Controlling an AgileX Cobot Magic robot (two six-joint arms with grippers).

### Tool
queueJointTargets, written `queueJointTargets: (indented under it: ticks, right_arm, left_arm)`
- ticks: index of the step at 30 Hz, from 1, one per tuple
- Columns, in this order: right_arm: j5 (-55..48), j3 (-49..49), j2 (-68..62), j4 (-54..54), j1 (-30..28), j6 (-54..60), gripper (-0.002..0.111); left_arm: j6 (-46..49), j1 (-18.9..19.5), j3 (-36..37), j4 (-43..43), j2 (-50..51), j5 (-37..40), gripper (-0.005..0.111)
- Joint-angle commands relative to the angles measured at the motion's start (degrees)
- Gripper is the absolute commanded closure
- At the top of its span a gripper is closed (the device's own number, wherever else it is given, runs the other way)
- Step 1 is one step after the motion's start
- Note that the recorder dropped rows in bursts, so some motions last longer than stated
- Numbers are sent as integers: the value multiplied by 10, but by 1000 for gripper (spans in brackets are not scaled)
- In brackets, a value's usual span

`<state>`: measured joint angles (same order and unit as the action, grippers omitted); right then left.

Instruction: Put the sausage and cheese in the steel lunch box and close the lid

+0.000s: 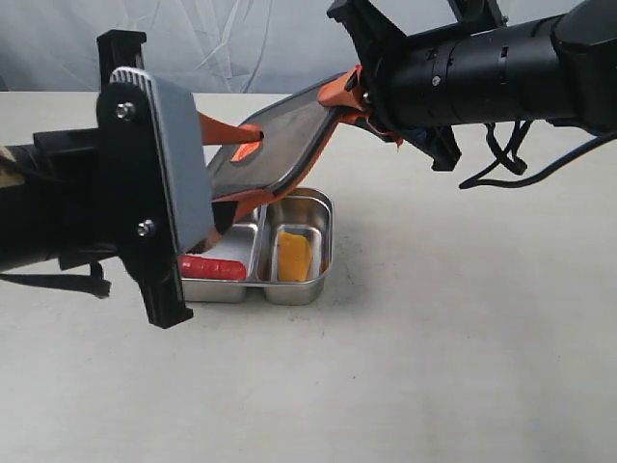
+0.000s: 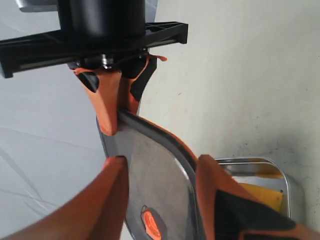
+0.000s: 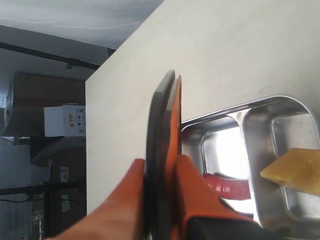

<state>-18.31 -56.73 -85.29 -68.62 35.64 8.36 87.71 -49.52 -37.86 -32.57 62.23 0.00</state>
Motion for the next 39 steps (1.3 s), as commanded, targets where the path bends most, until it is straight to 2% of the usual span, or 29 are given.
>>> queueJointTargets:
  ticks: [1, 5, 8, 11, 12, 14, 16, 21, 25, 39]
  right_arm:
    - [3, -1, -3, -11, -2, 16, 109]
    - [0, -1, -13, -20, -2, 28, 109]
    - [-17, -1, -17, -70, -2, 98, 109]
    - [-45, -1, -26, -186, -2, 239, 109]
    - [-71, -1, -35, -247, -5, 323, 109]
    - [-141, 0, -56, -313, -27, 430, 109]
    - [-196, 8, -78, -313, -60, 479, 109]
    - [-384, 20, -115, -313, -153, 628, 109]
    - [-492, 20, -170, -313, -180, 636, 109]
    - [-517, 20, -287, -313, -182, 667, 109]
  left_arm:
    - [-3, -2, -1, 1, -44, 0, 64]
    - [-3, 17, -1, -8, -104, -15, 64]
    - [-3, 52, -1, -36, -146, -32, 64]
    - [-3, 117, -1, -69, -197, -38, 64]
    - [-3, 148, -1, -85, -217, -35, 64]
    - [-3, 179, -1, -86, -248, -23, 64]
    - [-3, 191, -1, -91, -273, -21, 64]
    - [-3, 192, -1, -92, -312, -19, 64]
    - [-3, 192, -1, -92, -314, -19, 64]
    - [-3, 192, -1, -92, -315, -20, 64]
